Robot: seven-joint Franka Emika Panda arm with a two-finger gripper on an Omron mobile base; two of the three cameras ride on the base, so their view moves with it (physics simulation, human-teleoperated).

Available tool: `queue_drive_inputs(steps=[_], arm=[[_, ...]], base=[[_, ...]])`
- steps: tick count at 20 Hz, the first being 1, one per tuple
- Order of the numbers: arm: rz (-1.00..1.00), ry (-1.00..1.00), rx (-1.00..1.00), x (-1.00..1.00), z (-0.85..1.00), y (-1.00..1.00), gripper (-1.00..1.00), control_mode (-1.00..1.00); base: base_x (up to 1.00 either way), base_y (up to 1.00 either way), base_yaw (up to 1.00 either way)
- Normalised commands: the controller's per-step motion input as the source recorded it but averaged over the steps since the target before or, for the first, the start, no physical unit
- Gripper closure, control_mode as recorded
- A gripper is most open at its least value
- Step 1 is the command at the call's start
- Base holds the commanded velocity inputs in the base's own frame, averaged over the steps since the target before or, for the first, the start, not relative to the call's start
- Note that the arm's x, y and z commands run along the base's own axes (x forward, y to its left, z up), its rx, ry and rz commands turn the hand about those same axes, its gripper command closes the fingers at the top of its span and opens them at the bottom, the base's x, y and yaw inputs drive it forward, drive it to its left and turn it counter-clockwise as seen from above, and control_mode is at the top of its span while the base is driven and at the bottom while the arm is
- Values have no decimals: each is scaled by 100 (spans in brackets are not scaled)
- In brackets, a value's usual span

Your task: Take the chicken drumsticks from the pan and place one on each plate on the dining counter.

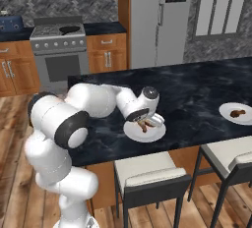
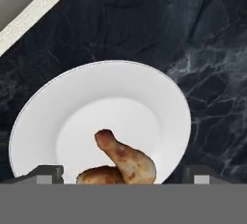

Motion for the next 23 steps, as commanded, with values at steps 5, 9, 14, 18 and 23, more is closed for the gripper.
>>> queue_drive_inputs(steps=[5, 9, 14, 18, 23], arm=[[30, 0, -26, -100, 77, 40, -100, -100], [40, 1, -55, -99, 100, 96, -100, -100], [40, 9, -38, -98, 95, 100, -100, -100], [30, 4, -7, -100, 31, 84, -100, -100], [21, -1, 1, -100, -14, 28, -100, -100]], base=[[0, 0, 0], [0, 0, 0], [0, 0, 0], [0, 0, 0], [0, 0, 0]])
